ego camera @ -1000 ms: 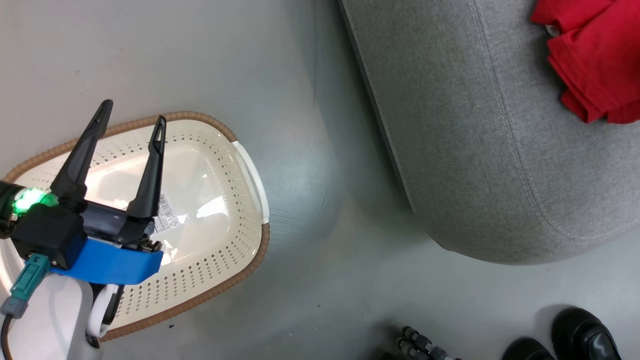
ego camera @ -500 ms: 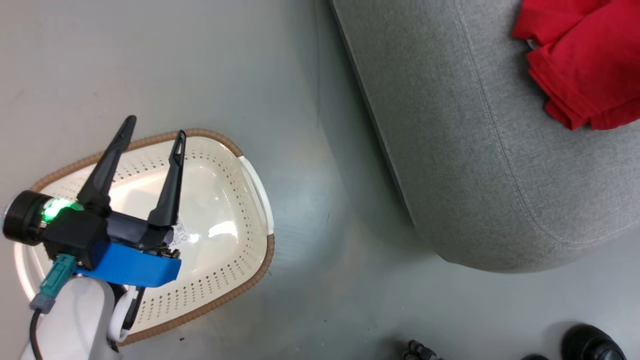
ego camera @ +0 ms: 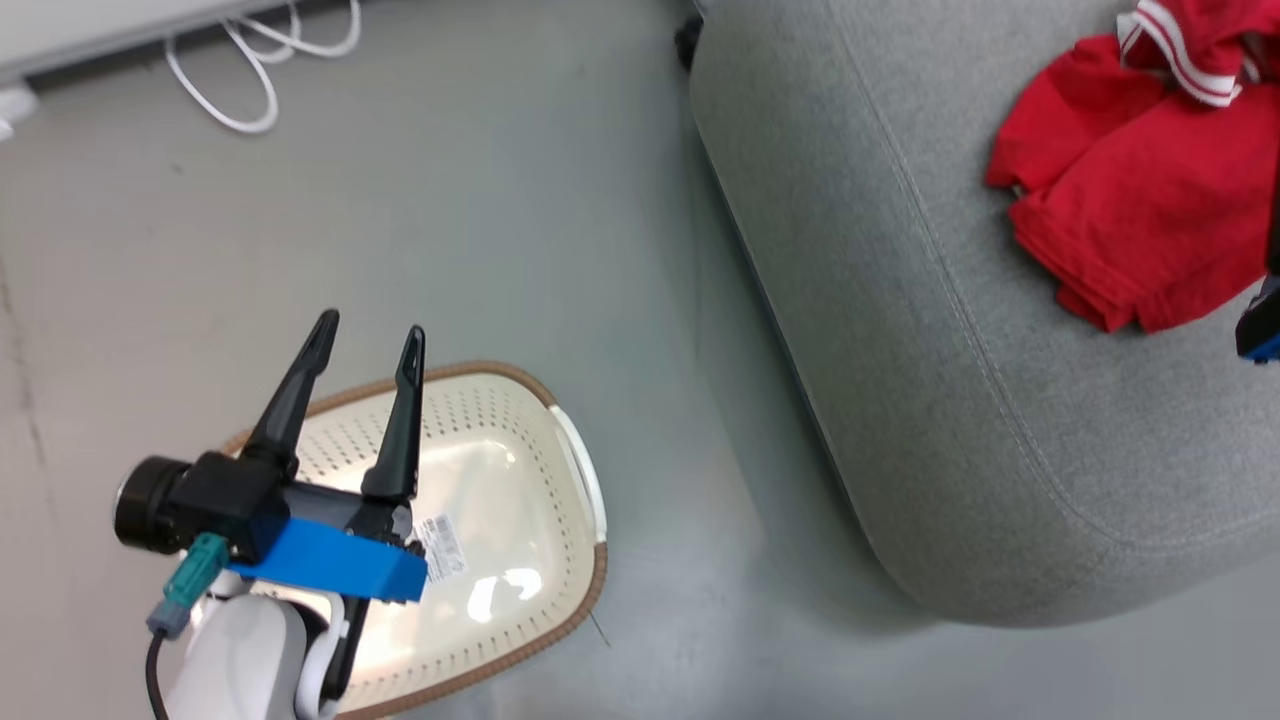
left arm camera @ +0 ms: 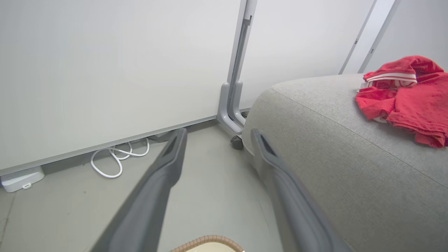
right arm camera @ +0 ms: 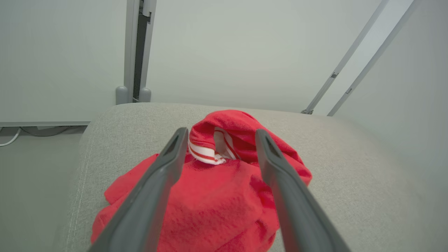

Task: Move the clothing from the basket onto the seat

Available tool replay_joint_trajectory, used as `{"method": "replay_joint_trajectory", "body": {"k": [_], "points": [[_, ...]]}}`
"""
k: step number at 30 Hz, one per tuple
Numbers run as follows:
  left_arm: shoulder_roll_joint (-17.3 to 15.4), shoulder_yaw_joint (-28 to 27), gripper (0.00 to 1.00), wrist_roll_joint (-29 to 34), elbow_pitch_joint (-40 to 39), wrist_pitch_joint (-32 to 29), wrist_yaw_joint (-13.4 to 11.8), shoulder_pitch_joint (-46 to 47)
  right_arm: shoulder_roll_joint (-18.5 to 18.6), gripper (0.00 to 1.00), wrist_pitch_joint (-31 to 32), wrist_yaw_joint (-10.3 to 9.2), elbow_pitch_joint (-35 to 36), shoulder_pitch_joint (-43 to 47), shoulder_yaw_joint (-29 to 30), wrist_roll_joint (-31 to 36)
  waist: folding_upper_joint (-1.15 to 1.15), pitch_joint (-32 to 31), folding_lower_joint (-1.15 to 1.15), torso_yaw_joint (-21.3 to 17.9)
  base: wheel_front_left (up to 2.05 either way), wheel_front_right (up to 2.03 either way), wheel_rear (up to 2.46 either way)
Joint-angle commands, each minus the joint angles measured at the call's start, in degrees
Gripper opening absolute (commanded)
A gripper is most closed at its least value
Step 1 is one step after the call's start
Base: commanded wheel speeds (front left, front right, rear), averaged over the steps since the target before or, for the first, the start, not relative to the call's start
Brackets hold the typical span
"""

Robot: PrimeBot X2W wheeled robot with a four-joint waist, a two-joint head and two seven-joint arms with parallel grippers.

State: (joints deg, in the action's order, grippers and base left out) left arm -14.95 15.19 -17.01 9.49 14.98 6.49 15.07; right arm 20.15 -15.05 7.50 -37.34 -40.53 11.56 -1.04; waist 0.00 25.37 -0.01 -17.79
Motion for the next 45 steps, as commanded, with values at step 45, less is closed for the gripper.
{"method": "replay_joint_trajectory", "body": {"k": [45], "points": [[8.11,-10.28,1.0,-3.85,12.68,0.29,1.17,-12.49,-16.62,1.0,5.23,-0.01,26.58,38.56,-8.39,0.26,0.0,-26.74,0.01,21.07,0.0,0.0,0.0]]}}
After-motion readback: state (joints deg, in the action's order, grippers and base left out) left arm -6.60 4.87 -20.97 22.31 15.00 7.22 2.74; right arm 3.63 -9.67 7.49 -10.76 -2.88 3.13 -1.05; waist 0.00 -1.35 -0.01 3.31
